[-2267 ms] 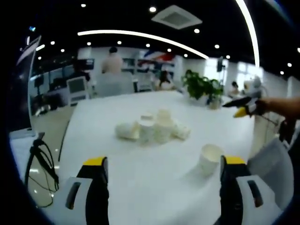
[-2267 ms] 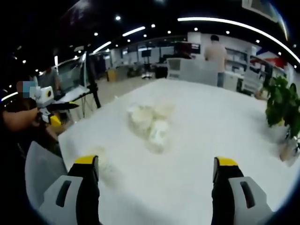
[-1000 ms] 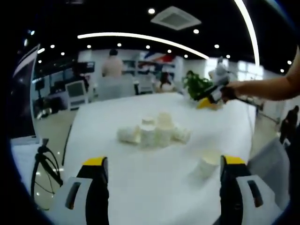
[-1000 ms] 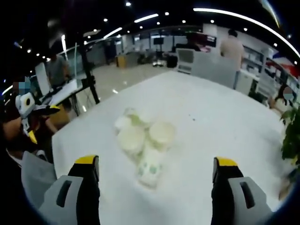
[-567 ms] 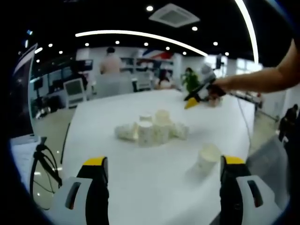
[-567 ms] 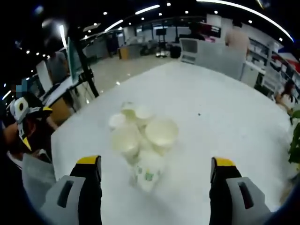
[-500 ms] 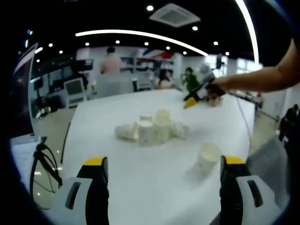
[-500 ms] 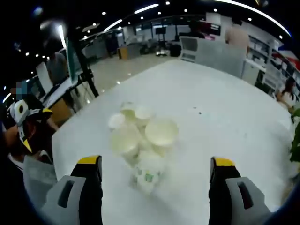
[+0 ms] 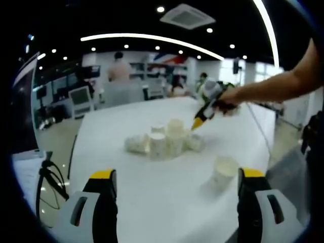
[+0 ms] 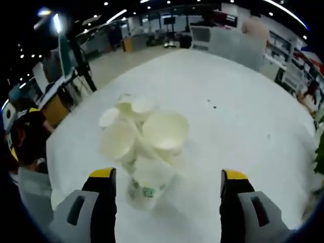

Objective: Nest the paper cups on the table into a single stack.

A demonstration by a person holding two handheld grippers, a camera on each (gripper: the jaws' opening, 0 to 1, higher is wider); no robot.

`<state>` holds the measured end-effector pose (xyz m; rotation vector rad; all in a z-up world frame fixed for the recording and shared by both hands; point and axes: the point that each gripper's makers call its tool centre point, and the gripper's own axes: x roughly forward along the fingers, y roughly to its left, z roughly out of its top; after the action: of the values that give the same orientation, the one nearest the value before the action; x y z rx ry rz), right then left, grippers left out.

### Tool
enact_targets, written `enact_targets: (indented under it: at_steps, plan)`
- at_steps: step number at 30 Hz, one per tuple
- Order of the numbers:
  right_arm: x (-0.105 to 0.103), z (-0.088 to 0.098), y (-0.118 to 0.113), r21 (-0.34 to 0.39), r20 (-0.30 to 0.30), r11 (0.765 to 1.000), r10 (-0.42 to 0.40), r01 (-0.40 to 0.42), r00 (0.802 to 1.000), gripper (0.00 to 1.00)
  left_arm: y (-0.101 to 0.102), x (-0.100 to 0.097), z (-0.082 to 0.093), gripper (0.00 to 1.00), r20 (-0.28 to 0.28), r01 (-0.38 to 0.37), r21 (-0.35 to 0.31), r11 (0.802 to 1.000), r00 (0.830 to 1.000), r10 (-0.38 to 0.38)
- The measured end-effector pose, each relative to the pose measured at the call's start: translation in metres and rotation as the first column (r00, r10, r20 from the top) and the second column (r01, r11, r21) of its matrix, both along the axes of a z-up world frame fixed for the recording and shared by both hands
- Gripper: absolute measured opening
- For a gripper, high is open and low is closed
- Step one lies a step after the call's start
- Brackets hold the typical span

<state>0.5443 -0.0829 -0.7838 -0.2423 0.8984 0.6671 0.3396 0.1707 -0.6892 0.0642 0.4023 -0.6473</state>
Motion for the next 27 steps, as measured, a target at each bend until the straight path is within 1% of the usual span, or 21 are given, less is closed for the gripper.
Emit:
enact_targets:
  at_steps: [4, 6, 8, 11, 13, 16, 18, 20, 21, 24, 27]
  plan:
    - [0.002, -0.009, 0.005, -0.007, -0.013, 1.000, -0.016, 0.016, 1.000, 0.74, -0.001, 0.000, -0.003, 0.99, -0.008, -0.007, -0.007, 1.000, 1.000, 0.007]
    - [0.002, -0.019, 0.006, -0.018, -0.038, 0.999, -0.027, 0.026, 0.999, 0.71, -0.001, 0.000, -0.004, 0.99, -0.011, -0.010, -0.007, 1.000, 1.000, 0.010]
    - [0.002, -0.022, 0.011, -0.010, -0.048, 1.000, -0.029, 0.029, 0.998, 0.69, 0.000, 0.000, -0.004, 0.99, -0.009, -0.013, -0.008, 1.000, 1.000, 0.012]
    - [0.003, -0.028, 0.014, -0.019, -0.054, 0.999, -0.031, 0.030, 0.998, 0.67, 0.002, -0.001, -0.006, 0.99, -0.016, -0.017, -0.010, 1.000, 1.000, 0.017]
    - [0.002, -0.032, 0.016, -0.022, -0.076, 0.999, -0.037, 0.036, 0.996, 0.63, 0.002, -0.002, -0.006, 0.99, -0.018, -0.019, -0.010, 1.000, 1.000, 0.019]
    - [0.001, -0.035, 0.020, -0.015, -0.091, 0.999, -0.044, 0.043, 0.995, 0.63, 0.003, -0.002, -0.007, 0.99, -0.022, -0.023, -0.012, 1.000, 0.999, 0.023]
    - [0.004, -0.039, 0.022, -0.003, -0.097, 0.999, -0.053, 0.053, 0.994, 0.62, 0.003, -0.003, -0.007, 0.99, -0.024, -0.025, -0.014, 1.000, 0.999, 0.025]
    - [0.006, -0.045, 0.021, 0.001, -0.122, 0.997, -0.074, 0.074, 0.990, 0.61, 0.003, -0.004, -0.010, 0.99, -0.032, -0.022, -0.001, 1.000, 0.999, 0.021]
    - [0.006, -0.046, 0.022, 0.003, -0.124, 0.997, -0.079, 0.080, 0.989, 0.60, 0.003, -0.004, -0.010, 0.99, -0.034, -0.019, 0.007, 1.000, 0.999, 0.019]
    - [0.005, -0.049, 0.026, 0.009, -0.138, 0.996, -0.086, 0.088, 0.987, 0.58, 0.003, -0.004, -0.007, 0.99, -0.029, -0.019, 0.002, 1.000, 0.999, 0.019]
    - [0.004, -0.056, 0.025, -0.007, -0.151, 0.996, -0.090, 0.090, 0.984, 0.56, 0.003, -0.002, -0.005, 0.99, -0.026, -0.020, 0.001, 1.000, 0.999, 0.020]
